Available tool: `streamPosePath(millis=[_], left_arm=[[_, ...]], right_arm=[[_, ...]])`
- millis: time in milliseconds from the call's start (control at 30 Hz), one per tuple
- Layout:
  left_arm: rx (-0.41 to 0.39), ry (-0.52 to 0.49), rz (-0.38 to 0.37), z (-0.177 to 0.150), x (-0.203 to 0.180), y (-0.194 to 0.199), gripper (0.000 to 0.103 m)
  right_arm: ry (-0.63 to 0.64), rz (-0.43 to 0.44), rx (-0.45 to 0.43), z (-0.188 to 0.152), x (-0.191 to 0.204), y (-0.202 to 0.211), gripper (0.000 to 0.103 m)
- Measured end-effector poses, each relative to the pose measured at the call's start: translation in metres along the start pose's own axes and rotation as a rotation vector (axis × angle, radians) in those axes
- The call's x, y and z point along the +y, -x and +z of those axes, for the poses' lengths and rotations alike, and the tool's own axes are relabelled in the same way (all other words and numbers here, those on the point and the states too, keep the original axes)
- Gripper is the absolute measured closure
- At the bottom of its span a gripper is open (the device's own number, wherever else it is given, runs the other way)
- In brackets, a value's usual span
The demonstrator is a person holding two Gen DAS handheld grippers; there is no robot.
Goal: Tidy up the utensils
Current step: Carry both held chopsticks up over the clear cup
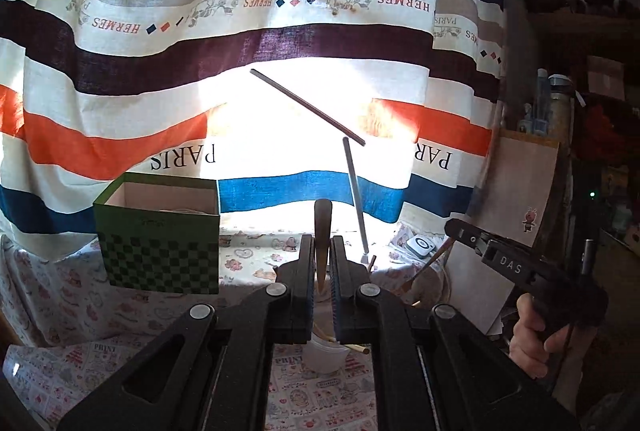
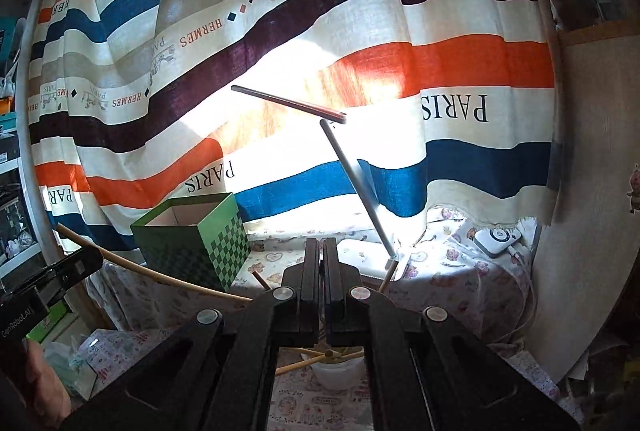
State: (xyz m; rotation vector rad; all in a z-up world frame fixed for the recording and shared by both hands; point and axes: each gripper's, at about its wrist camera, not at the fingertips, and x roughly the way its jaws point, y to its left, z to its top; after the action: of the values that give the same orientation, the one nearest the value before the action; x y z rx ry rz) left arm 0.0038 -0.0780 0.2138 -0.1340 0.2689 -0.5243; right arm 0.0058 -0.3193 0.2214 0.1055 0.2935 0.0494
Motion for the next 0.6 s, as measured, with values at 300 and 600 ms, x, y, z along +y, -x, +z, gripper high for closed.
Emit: streamPosePath(millis=[300, 600], left_arm=[[0.182, -0.040, -0.043, -0.003, -0.017, -0.092, 0.097], [0.339, -0.062, 0.006, -0.032, -0.011, -0.155, 0.097]], right_arm=[[0.003, -0.004, 0.138, -0.013, -0.015, -0.082, 0.101], [-0.074, -0.014, 0.328, -0.043, -0.042, -0.150, 0.101]])
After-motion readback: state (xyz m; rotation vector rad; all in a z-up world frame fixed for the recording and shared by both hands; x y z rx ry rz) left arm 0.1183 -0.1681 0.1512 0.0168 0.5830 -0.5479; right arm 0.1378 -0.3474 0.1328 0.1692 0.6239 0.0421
